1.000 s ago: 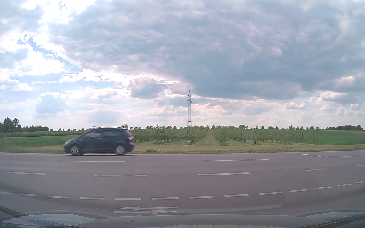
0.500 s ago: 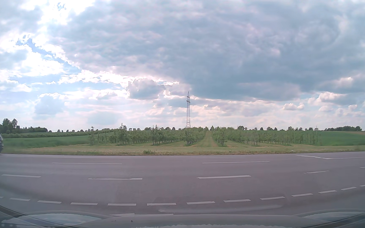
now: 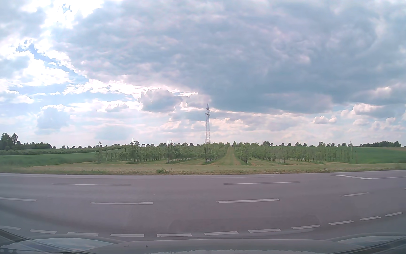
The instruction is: Follow the waypoints while adhering to traffic rules and regulations
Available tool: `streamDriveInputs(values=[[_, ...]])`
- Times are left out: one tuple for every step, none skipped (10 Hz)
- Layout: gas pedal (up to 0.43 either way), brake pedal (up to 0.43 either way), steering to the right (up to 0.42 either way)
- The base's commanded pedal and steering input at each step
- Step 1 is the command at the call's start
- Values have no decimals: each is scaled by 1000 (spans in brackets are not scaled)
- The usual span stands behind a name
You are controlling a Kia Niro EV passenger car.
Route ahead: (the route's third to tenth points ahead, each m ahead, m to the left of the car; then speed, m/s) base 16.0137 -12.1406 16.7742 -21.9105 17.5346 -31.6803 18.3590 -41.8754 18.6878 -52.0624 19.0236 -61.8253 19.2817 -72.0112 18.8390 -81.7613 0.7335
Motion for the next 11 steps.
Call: streamDriveInputs(values=[[0, 61, 82], [0, 73, 82], [0, 73, 83], [0, 85, 84], [0, 85, 89], [0, 85, 95], [0, 85, 104], [0, 85, 121], [0, 85, 147], [0, 85, 175], [0, 79, 186]])
